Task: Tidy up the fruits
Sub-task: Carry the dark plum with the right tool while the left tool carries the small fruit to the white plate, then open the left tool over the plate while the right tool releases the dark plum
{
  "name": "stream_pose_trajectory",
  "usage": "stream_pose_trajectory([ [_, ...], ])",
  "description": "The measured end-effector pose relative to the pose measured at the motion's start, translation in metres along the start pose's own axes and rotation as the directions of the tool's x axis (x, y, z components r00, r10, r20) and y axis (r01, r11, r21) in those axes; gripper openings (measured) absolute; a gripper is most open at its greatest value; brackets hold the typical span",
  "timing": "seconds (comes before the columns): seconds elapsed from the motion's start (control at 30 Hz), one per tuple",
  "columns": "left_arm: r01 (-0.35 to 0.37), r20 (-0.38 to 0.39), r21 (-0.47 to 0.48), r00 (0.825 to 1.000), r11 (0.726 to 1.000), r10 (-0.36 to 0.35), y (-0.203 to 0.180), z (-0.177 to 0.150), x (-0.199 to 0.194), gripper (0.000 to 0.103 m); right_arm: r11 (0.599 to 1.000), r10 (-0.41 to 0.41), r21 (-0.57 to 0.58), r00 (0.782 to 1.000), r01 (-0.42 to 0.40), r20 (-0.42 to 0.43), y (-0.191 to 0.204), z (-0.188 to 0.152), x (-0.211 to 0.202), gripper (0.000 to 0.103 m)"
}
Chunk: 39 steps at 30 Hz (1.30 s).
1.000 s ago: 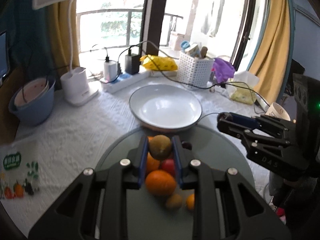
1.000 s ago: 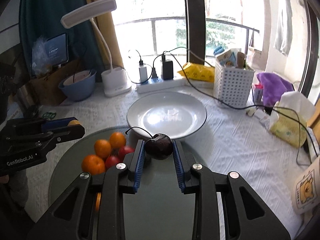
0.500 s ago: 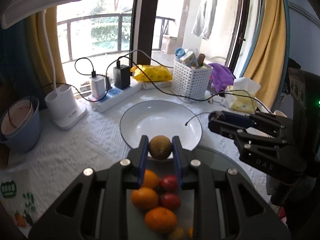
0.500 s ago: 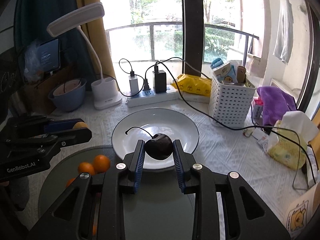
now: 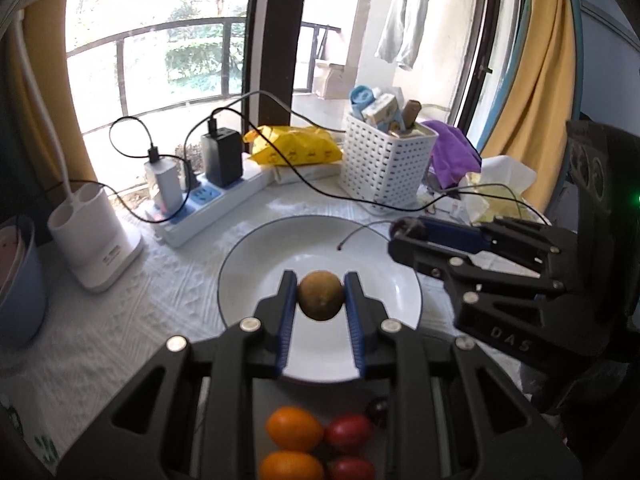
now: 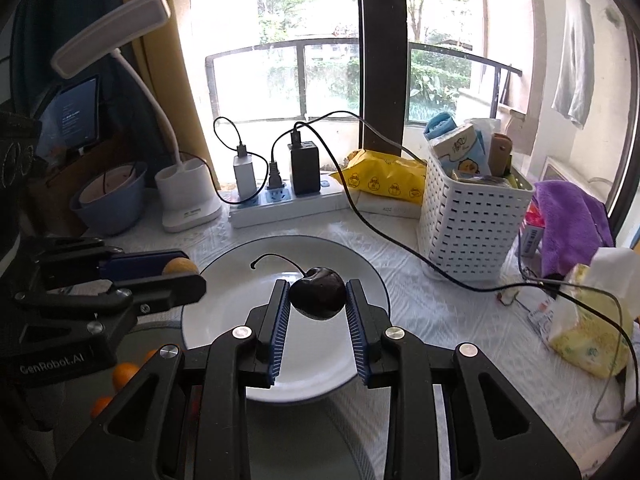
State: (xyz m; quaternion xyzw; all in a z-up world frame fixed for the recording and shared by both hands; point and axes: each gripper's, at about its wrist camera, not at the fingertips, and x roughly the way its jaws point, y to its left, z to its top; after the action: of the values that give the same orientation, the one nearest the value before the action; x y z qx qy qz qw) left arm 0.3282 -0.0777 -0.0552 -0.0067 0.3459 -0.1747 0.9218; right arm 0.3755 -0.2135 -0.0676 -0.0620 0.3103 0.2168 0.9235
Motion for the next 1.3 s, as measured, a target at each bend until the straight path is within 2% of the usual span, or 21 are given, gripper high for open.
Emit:
stream_pose_trajectory([
  [0.1, 0.0, -0.003, 0.007, 1.0, 1.0, 0.0, 0.001, 0.006, 0.011, 0.025, 1.0, 0.0, 0.006, 1.0, 0.0, -0.003, -0.003, 0.004, 0.011, 0.03],
  [0.2, -0.03, -0.009, 0.013, 1.0, 0.999, 0.03, 0.003, 0.011, 0.023, 0.025, 1.0, -0.005, 0.019, 1.0, 0.005, -0.006, -0.008, 0.006, 0.021, 0.03],
  [0.4, -0.018, -0.049, -0.035, 0.999, 0.999, 0.017, 0.01, 0.017, 0.044, 0.025, 0.999, -0.016, 0.038, 0.999, 0.017, -0.032, -0.014, 0.006, 0.043, 0.03],
  [0.67, -0.038, -0.084, -0.034, 0.996, 0.999, 0.035, 0.011, 0.019, 0.056, 0.026, 0.998, -0.013, 0.06, 0.999, 0.016, -0.053, -0.02, 0.002, 0.055, 0.03],
  [0.73, -0.047, -0.083, -0.036, 0.996, 0.998, 0.044, 0.011, 0.019, 0.056, 0.026, 0.998, -0.009, 0.068, 0.999, 0.012, -0.051, -0.022, 0.002, 0.055, 0.03],
  [0.83, -0.048, -0.079, -0.057, 0.996, 0.997, 0.044, 0.014, 0.02, 0.053, 0.033, 0.997, -0.011, 0.075, 0.999, 0.015, -0.05, -0.023, 0.003, 0.054, 0.031],
  [0.9, -0.047, -0.068, -0.07, 0.997, 0.996, 0.043, 0.016, 0.021, 0.049, 0.048, 0.997, -0.019, 0.077, 0.998, 0.023, -0.054, -0.024, 0.003, 0.054, 0.031],
  [1.0, -0.045, -0.047, -0.085, 0.998, 0.995, 0.041, 0.019, 0.022, 0.039, 0.049, 0.996, -0.025, 0.083, 0.998, 0.029, -0.052, -0.024, 0.004, 0.051, 0.036],
  [1.3, -0.056, 0.007, -0.098, 0.998, 0.994, 0.057, 0.022, 0.021, 0.006, 0.049, 0.995, -0.05, 0.086, 0.998, 0.054, -0.046, -0.019, 0.007, 0.034, 0.037],
])
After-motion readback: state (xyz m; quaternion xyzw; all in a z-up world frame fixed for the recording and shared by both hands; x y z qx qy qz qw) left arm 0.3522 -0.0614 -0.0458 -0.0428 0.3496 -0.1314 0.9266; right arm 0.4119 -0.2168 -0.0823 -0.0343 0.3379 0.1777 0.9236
